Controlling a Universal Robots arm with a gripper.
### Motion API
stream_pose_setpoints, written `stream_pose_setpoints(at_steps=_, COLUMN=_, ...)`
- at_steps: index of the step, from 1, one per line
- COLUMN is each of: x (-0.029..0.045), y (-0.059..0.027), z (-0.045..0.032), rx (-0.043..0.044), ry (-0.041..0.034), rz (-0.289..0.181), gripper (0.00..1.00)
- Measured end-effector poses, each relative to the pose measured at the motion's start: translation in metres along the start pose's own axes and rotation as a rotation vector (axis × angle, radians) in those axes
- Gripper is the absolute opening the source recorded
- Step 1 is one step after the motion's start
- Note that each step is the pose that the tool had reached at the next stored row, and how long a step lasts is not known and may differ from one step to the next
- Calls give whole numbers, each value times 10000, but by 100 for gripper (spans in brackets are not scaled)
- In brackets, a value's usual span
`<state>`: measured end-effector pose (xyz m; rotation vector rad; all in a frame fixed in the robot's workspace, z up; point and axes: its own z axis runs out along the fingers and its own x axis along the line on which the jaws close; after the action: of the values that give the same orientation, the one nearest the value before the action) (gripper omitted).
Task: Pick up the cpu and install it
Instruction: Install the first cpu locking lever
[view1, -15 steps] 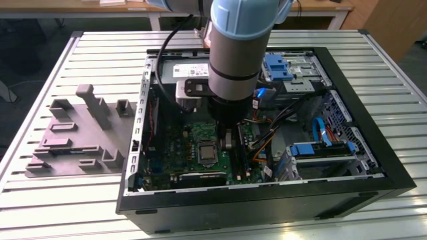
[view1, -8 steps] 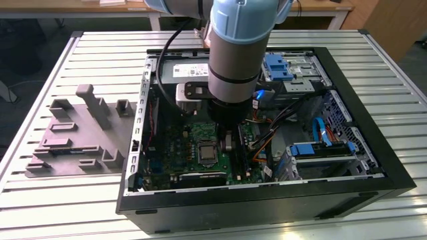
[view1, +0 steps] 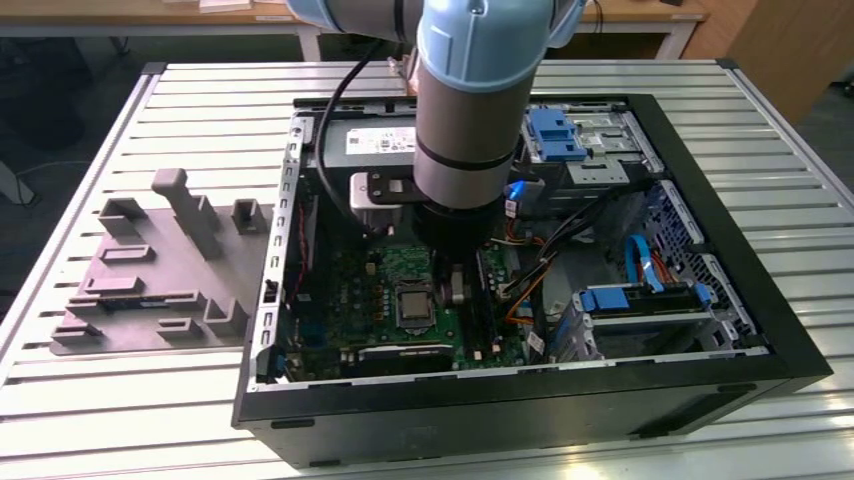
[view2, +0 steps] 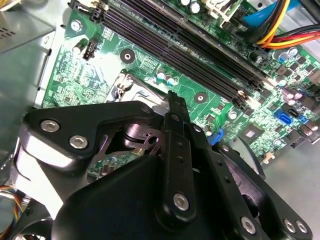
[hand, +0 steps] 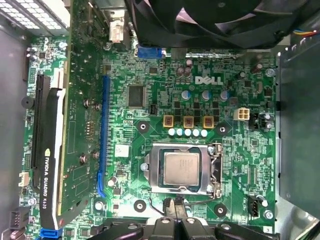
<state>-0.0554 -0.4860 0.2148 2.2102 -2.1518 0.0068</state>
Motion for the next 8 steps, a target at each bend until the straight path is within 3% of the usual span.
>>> stream_pose_setpoints(at_steps=4, x=2, y=8, z=12, rx=5, ry=60, rz=-129, gripper=11)
stream_pose_setpoints(at_steps=8, x=2, y=9, z=34, rx=0, ry=217, rz=-153, gripper=11)
